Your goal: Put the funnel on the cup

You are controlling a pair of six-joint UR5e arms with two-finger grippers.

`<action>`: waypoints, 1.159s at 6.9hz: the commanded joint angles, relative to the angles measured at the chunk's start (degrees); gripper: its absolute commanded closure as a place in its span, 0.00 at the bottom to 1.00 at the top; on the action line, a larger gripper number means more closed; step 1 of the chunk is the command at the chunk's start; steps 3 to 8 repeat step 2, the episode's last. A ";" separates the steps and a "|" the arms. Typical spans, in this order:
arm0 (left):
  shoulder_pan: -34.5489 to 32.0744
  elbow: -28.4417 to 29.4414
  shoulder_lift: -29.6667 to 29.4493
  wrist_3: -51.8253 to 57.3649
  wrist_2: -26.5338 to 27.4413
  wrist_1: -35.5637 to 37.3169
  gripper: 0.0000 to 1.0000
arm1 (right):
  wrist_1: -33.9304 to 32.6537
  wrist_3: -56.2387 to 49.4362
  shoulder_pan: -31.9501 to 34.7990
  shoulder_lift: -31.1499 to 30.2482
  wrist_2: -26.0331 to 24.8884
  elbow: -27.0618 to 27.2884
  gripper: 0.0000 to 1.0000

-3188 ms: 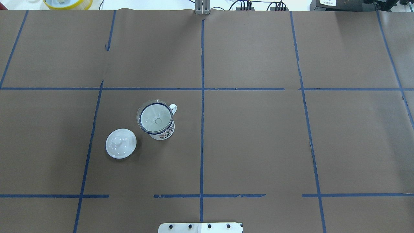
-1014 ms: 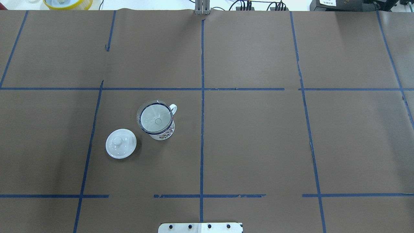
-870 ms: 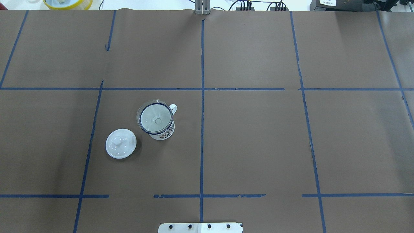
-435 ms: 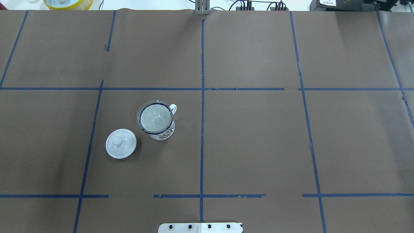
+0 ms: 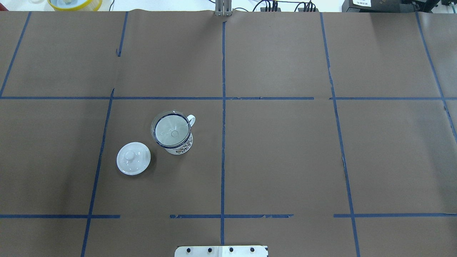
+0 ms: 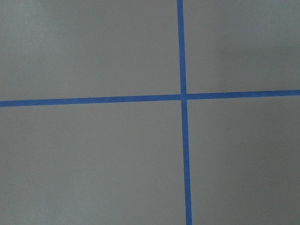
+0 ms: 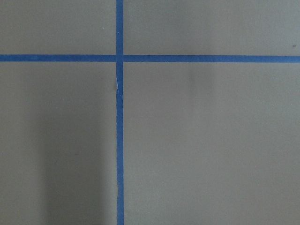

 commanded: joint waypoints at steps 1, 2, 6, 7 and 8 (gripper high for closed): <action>0.00 0.08 -0.02 0.00 0.00 -0.01 0.00 | 0.00 0.00 0.00 0.00 0.00 0.00 0.00; 0.00 0.08 -0.02 0.00 0.00 -0.01 0.00 | 0.00 0.00 0.00 0.00 0.00 0.00 0.00; 0.00 0.08 -0.02 0.00 0.00 -0.01 0.00 | 0.00 0.00 0.00 0.00 0.00 0.00 0.00; 0.00 0.08 -0.02 0.00 0.00 -0.01 0.00 | 0.00 0.00 0.00 0.00 0.00 0.00 0.00; 0.00 0.08 -0.02 0.00 0.00 -0.01 0.00 | 0.00 0.00 0.00 0.00 0.00 0.00 0.00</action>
